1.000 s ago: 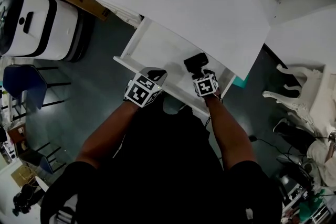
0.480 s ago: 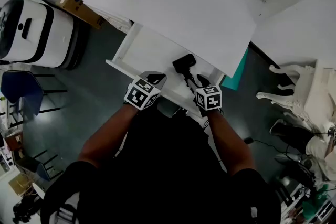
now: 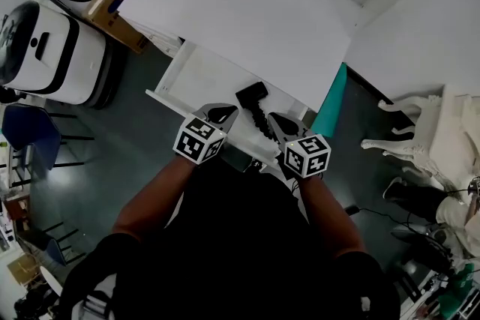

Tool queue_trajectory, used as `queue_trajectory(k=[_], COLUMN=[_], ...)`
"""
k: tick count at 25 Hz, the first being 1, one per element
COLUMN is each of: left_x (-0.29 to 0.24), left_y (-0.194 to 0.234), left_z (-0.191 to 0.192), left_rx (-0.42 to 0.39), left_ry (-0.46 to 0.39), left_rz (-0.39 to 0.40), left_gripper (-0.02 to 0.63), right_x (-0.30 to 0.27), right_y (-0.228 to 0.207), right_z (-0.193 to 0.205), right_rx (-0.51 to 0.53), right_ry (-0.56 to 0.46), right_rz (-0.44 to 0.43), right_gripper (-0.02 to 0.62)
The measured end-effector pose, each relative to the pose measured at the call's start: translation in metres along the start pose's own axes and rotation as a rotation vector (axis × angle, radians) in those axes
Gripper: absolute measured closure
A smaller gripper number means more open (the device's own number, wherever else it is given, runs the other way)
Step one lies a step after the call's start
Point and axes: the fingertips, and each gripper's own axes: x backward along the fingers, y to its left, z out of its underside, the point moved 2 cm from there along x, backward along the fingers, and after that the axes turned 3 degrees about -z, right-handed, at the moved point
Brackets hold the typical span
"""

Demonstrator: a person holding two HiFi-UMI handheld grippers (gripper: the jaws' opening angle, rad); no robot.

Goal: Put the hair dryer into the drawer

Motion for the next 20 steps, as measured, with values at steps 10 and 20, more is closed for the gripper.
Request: queue_trajectory(k=[10, 20], left_x=[0.027, 0.058], left_y=[-0.034, -0.023], left_z=[0.003, 0.001], left_rx=[0.027, 0.001], left_ry=[-0.086, -0.122], left_rz=[-0.039, 0.031], left_gripper=[0.597, 0.597], right_x=[0.043, 0.037], right_y=[0.0, 0.063], right_z=[-0.017, -0.016], right_rx=[-0.022, 0.003], right_ry=[-0.095, -0.117], right_rz=[-0.057, -0.031], right_gripper=[0.569, 0.569])
